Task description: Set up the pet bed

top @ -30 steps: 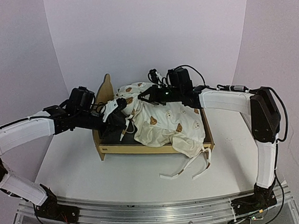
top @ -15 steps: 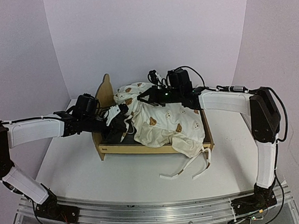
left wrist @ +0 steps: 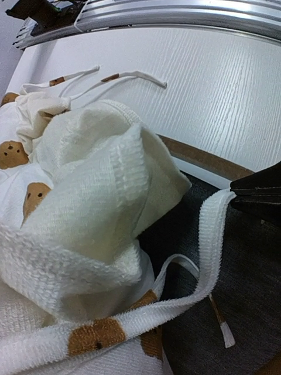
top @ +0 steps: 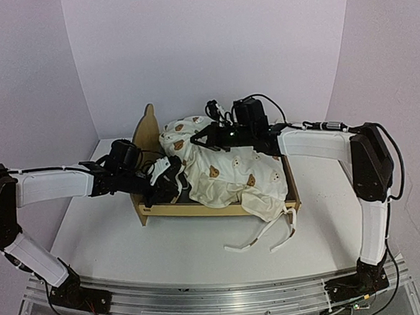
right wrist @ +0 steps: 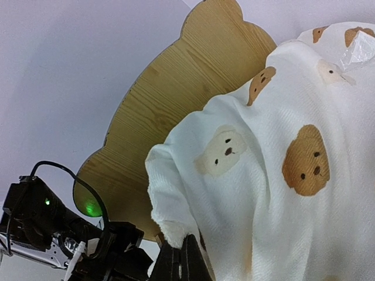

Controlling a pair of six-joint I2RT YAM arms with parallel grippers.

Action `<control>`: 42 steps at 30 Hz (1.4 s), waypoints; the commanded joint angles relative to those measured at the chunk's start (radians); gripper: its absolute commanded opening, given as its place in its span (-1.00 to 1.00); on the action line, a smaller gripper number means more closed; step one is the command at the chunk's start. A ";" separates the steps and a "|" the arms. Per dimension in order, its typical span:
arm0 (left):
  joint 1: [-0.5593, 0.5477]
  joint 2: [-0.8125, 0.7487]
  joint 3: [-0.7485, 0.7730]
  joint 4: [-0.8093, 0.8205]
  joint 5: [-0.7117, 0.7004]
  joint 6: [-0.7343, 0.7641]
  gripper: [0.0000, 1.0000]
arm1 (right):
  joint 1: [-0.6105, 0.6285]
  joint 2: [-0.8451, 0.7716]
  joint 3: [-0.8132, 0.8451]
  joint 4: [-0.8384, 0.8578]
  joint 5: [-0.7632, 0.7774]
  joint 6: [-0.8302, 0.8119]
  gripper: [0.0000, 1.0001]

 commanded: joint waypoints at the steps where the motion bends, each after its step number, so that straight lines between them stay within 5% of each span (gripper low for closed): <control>1: 0.004 0.068 -0.017 0.002 -0.035 0.057 -1.00 | 0.013 -0.009 -0.002 0.038 0.003 0.008 -1.00; 8: 0.004 0.054 -0.044 -0.013 -0.015 0.054 -1.00 | 0.025 -0.007 -0.022 0.037 0.030 0.003 -1.00; 14: 0.004 0.048 -0.024 0.149 -0.161 0.011 -1.00 | 0.029 0.008 -0.001 0.036 0.023 -0.003 -1.00; 28: -0.083 0.065 -0.028 0.146 -0.039 -0.033 -1.00 | 0.029 -0.004 -0.014 0.034 0.038 -0.025 -1.00; 35: -0.082 0.104 -0.023 0.316 -0.320 0.078 -1.00 | 0.029 -0.011 -0.019 0.034 0.040 -0.026 -1.00; 42: -0.082 0.033 -0.044 0.158 -0.231 0.077 -1.00 | 0.029 -0.023 -0.029 0.035 0.046 -0.039 -1.00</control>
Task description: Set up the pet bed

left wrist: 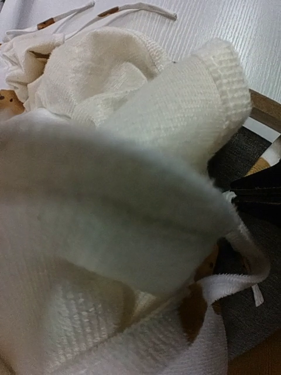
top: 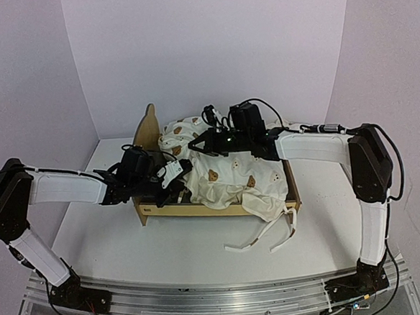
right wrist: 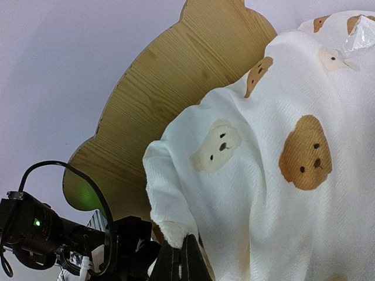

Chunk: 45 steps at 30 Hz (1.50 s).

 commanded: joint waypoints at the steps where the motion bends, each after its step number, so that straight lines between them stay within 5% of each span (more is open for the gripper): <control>1: 0.003 -0.069 -0.006 -0.136 0.094 -0.026 -1.00 | 0.002 -0.025 -0.003 0.030 0.016 -0.018 -1.00; 8: 0.000 -0.101 -0.032 -0.273 0.217 -0.103 -1.00 | 0.001 -0.032 -0.007 0.030 0.014 -0.015 -1.00; 18: 0.002 -0.019 -0.013 -0.148 0.029 -0.074 -1.00 | 0.016 -0.034 -0.020 0.030 0.017 -0.011 -1.00; 26: 0.001 -0.010 -0.026 -0.240 -0.015 -0.048 -1.00 | 0.029 -0.066 -0.066 0.030 0.016 -0.025 -1.00; 35: 0.000 -0.130 -0.029 -0.300 0.145 -0.002 -0.27 | 0.030 -0.081 -0.083 0.025 0.016 -0.036 -1.00; 45: 0.000 -0.196 0.012 -0.345 0.136 -0.029 -0.18 | 0.042 -0.084 -0.092 0.019 0.017 -0.037 -1.00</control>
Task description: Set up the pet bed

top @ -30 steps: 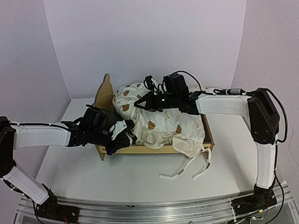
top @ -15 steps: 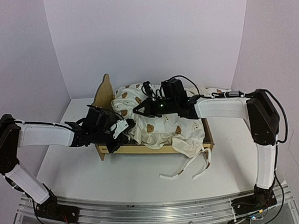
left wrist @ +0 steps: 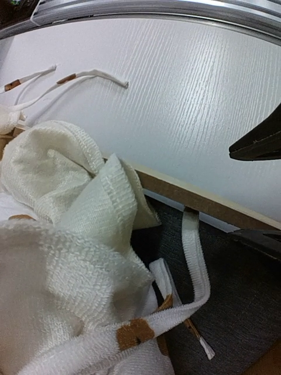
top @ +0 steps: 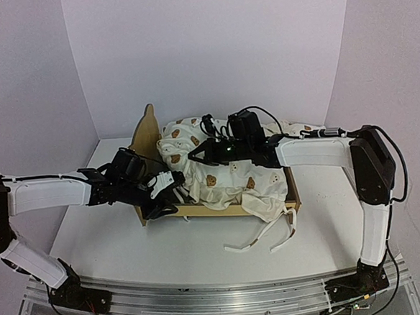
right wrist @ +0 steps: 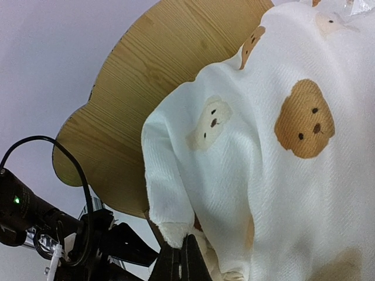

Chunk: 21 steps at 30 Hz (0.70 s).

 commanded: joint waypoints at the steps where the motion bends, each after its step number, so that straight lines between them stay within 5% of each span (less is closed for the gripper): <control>1: 0.001 -0.042 0.038 0.026 -0.014 -0.045 -0.18 | 0.010 -0.053 -0.005 0.011 0.004 -0.015 -1.00; 6: 0.001 0.041 0.123 0.131 -0.179 -0.142 -0.34 | 0.010 -0.062 -0.008 0.011 0.013 -0.017 -1.00; 17: 0.001 0.154 0.125 0.280 -0.224 -0.042 -0.25 | 0.010 -0.071 -0.028 0.013 0.008 -0.014 -1.00; 21: 0.001 0.169 0.131 0.307 -0.207 -0.025 -0.83 | 0.010 -0.067 -0.024 0.011 0.002 -0.010 -1.00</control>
